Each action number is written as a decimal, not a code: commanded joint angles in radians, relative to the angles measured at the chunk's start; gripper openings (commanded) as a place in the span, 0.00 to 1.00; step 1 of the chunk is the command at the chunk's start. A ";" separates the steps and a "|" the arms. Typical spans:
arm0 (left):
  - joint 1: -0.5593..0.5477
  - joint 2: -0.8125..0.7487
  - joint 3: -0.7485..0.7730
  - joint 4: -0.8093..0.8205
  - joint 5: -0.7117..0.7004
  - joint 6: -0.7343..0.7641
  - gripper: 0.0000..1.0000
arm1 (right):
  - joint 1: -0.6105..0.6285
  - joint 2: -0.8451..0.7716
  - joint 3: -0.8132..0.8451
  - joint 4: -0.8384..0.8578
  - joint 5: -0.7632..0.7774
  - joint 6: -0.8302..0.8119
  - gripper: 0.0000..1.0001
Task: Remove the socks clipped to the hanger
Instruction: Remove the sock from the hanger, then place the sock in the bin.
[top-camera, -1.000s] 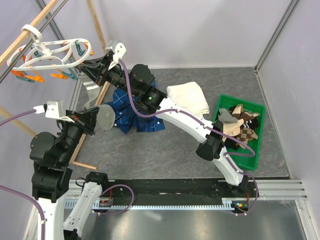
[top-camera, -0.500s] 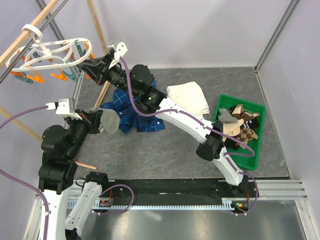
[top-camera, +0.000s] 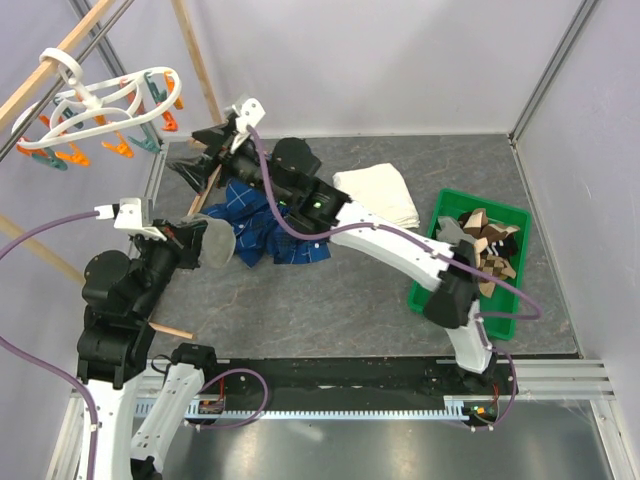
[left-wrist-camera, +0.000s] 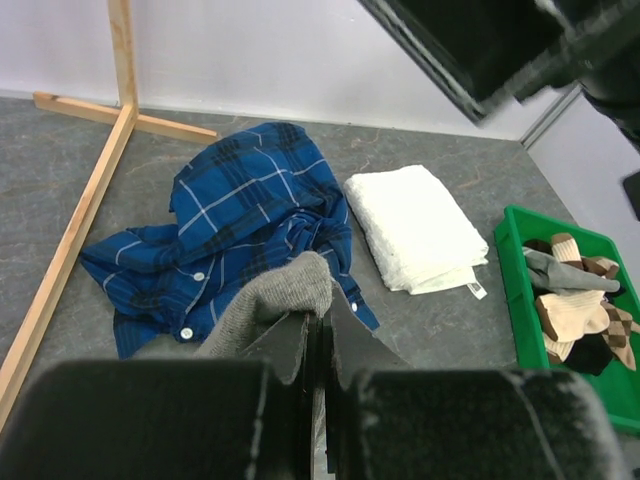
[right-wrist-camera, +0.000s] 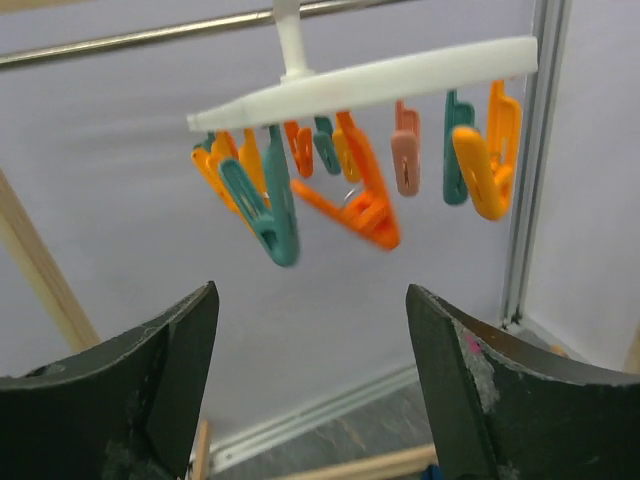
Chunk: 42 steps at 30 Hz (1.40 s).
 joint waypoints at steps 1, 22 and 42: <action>-0.003 0.004 0.065 0.009 0.063 0.055 0.02 | -0.012 -0.257 -0.250 0.032 -0.059 -0.058 0.84; -0.003 0.042 -0.024 0.273 0.709 -0.192 0.02 | -0.032 -0.673 -0.880 -0.201 -0.453 -0.377 0.75; -0.003 0.088 -0.091 0.221 0.683 -0.049 0.86 | -0.418 -0.774 -0.930 -0.458 0.275 0.132 0.00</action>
